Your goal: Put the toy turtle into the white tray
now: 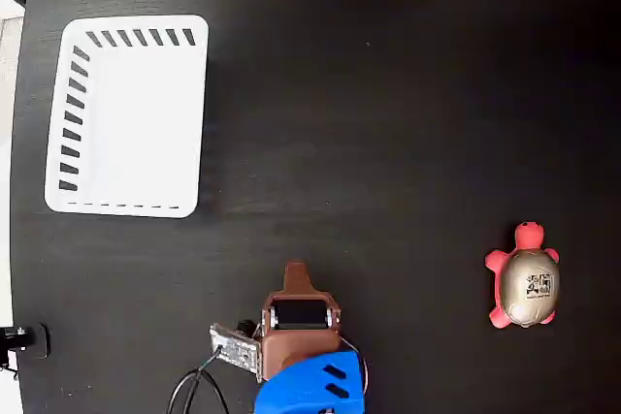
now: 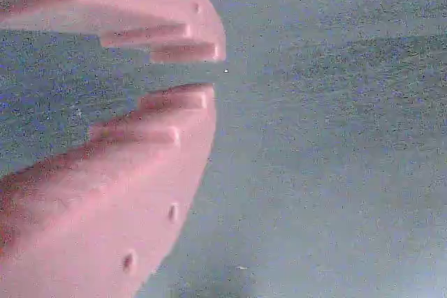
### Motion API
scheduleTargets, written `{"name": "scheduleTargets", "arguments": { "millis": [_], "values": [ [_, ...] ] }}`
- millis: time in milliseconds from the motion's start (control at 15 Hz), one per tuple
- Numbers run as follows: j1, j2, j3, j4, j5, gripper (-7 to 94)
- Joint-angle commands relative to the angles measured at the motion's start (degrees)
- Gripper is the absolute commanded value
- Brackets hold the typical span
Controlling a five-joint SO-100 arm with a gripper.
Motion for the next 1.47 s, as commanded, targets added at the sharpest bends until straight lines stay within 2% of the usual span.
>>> {"name": "scheduleTargets", "arguments": {
  "millis": [0, 1000, 1133, 1267, 1400],
  "values": [
    [-0.44, 0.62, -0.35, 0.35, 0.62, 0],
    [-0.88, 0.62, -0.44, 0.35, 0.53, 0],
    [2.64, -2.72, -2.81, -0.97, 4.57, 0],
    [9.58, -12.30, -10.46, -4.48, 6.59, 0],
    [18.11, -22.85, -20.39, -4.48, 8.79, 0]
  ]
}}
